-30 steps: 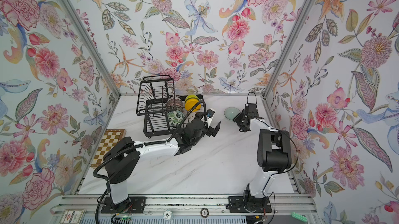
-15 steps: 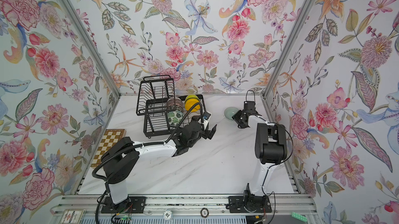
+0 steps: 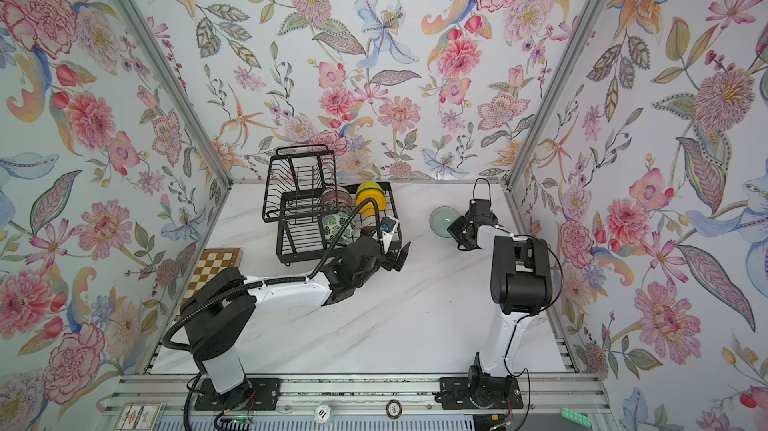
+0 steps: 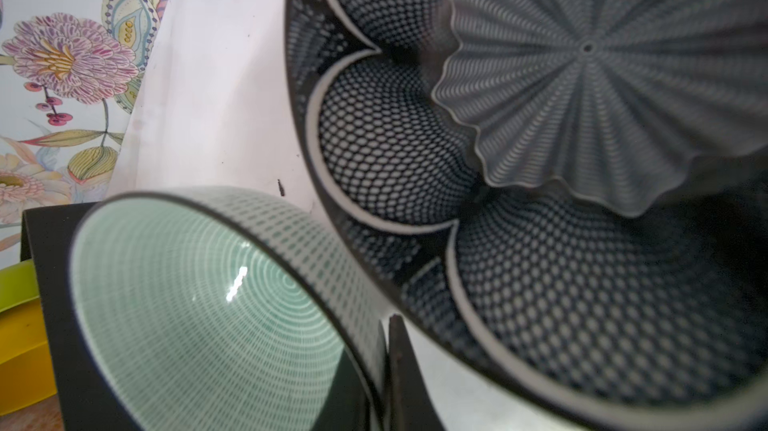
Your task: Load the bowls into the dish rack
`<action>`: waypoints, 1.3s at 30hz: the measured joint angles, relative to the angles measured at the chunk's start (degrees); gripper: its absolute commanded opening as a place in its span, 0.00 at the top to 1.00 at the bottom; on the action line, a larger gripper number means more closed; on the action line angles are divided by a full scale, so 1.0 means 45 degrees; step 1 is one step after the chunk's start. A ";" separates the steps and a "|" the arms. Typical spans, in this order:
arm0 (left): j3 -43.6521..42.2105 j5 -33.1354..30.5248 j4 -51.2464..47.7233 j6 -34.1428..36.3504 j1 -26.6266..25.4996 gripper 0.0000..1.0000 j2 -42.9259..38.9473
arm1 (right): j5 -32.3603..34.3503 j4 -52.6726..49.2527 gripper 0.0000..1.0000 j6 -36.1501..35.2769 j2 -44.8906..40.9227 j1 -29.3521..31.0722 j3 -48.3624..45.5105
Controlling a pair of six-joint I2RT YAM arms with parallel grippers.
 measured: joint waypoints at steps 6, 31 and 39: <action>-0.0389 -0.0010 -0.0015 -0.0369 0.0000 0.01 -0.0262 | -0.0063 0.0617 1.00 0.0063 -0.0476 0.0000 -0.0835; 0.0126 0.1117 -0.1409 -0.3886 0.1457 0.01 -0.1360 | 0.2618 0.2895 1.00 -0.2395 -0.6387 0.3055 -0.4114; 0.0729 0.2336 -0.1234 -0.5950 0.2050 0.06 -0.1365 | 0.4187 0.3750 1.00 -0.3633 -0.7616 0.4575 -0.4226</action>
